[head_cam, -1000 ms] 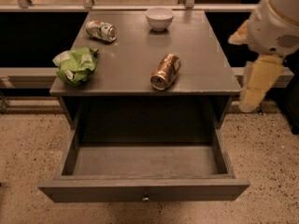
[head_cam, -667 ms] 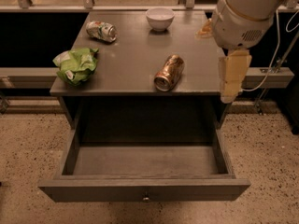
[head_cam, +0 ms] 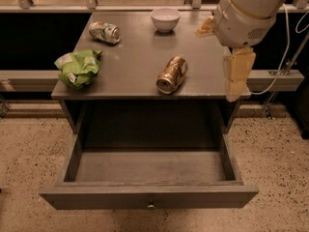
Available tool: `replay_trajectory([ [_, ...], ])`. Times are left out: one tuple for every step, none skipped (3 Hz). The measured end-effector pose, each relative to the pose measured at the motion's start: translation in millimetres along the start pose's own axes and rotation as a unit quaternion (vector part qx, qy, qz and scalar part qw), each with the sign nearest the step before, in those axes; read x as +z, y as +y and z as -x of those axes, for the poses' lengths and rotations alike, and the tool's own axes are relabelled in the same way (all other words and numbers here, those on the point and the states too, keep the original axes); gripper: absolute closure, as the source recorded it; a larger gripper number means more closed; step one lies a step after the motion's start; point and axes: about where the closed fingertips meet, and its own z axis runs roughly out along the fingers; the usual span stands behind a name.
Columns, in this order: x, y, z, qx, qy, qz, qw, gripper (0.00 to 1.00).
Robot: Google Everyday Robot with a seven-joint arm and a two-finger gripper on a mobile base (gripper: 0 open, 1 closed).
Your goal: Place orange can into top drawer
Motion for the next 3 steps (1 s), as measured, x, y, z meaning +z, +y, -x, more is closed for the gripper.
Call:
replay_trajectory([
  [31, -30, 12, -0.085, -0.03, -0.01, 0.9959, 0.0],
  [77, -58, 26, -0.208, -0.065, 0.007, 0.9758, 0.0],
  [108, -72, 34, -0.294, -0.078, 0.028, 0.9523, 0.0],
])
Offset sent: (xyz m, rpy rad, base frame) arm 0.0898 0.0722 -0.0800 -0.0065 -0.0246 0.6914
